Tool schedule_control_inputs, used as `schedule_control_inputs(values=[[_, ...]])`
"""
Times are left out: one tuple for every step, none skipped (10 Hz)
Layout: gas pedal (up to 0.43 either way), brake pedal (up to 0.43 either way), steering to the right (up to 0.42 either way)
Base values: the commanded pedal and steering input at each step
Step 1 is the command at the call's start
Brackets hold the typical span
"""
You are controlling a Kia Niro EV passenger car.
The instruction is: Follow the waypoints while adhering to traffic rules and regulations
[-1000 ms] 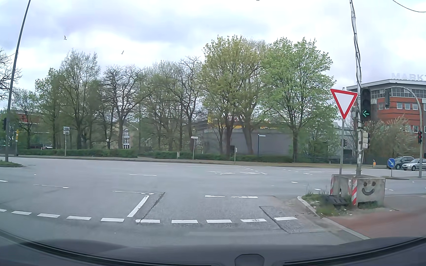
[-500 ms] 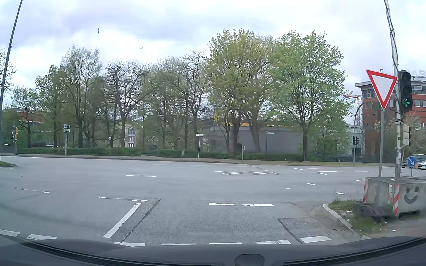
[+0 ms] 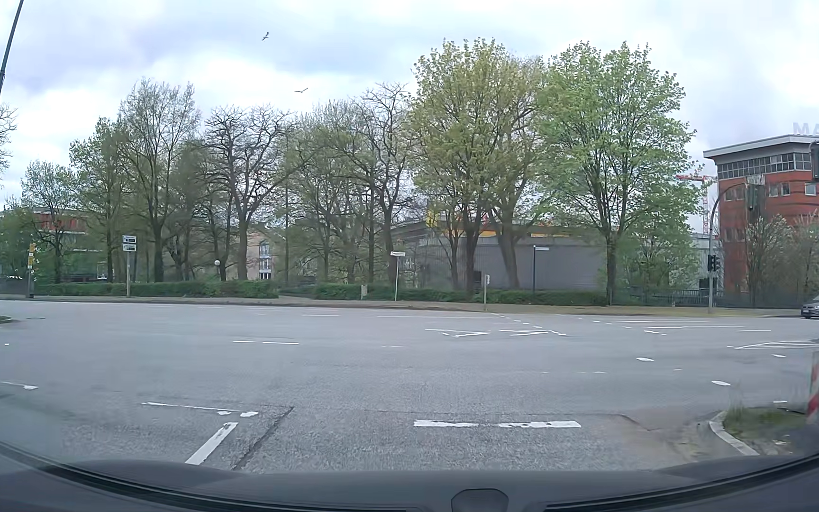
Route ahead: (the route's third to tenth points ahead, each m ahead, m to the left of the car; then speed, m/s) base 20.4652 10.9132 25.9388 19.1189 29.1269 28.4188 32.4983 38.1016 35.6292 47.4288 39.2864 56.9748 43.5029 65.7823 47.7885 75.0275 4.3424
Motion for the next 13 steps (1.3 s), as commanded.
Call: schedule_control_inputs(values=[[0.157,0.006,-0.069],[0.15,0.0,-0.071],[0.15,0.006,-0.072],[0.15,0.006,-0.072],[0.15,0.0,-0.073],[0.15,0.006,-0.076],[0.15,0.0,-0.079],[0.15,0.0,-0.084],[0.15,0.0,-0.089],[0.15,0.006,-0.094],[0.15,0.0,-0.097],[0.15,0.006,-0.1],[0.15,0.0,-0.106]])
